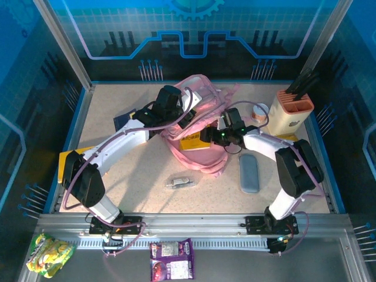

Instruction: Pack the student bag

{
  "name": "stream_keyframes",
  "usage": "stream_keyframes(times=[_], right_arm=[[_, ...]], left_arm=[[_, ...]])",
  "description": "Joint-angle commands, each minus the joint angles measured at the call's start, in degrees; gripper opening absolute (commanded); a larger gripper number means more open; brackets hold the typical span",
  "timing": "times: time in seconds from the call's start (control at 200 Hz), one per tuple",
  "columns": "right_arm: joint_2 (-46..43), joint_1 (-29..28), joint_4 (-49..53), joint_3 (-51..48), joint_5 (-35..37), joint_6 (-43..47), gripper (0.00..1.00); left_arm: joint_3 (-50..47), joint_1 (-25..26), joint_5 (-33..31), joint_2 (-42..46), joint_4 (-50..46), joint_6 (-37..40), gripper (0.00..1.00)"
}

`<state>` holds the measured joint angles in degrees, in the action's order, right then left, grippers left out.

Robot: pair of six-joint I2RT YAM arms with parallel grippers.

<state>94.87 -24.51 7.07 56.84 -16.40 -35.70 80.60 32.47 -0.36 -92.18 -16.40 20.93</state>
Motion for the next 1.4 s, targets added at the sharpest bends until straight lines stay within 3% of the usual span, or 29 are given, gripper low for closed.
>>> stream_keyframes(times=[0.0, 0.13, 0.345, 0.645, 0.84, 0.955, 1.166, 1.391], right_arm=[[-4.9, -1.7, 5.5, -2.1, 3.6, 3.0, 0.66], [-7.0, -4.4, 5.2, -4.6, 4.3, 1.3, 0.59], [-2.8, -9.7, -0.6, -6.1, 4.1, -2.1, 0.37], [5.5, -10.7, -7.6, -4.9, 7.4, -2.1, 0.27], [5.1, -7.4, -24.0, -7.7, 4.6, -1.8, 0.27], [6.3, -5.1, -25.1, -6.8, 6.6, -2.2, 0.27], [8.9, -2.4, -27.9, -4.3, 3.0, -1.9, 0.27], [-2.4, -4.4, -25.2, -12.8, 2.0, 0.0, 0.36]], left_arm=[[0.5, -0.3, 2.4, 2.8, 5.0, -1.1, 0.0], [0.4, -0.3, 3.1, 2.5, 5.1, -1.8, 0.0], [1.3, -0.3, 3.5, 2.1, 4.3, -1.8, 0.0], [4.5, -0.3, 5.3, 1.0, 0.8, -0.6, 0.0], [3.9, -0.4, 7.0, 1.2, 0.1, 0.3, 0.0], [4.1, -0.4, 7.3, 1.1, -0.4, 0.6, 0.0], [4.6, -0.4, 6.9, 0.7, -1.3, 1.0, 0.0], [4.3, -0.6, 5.4, 0.6, -1.9, 0.4, 0.0]])
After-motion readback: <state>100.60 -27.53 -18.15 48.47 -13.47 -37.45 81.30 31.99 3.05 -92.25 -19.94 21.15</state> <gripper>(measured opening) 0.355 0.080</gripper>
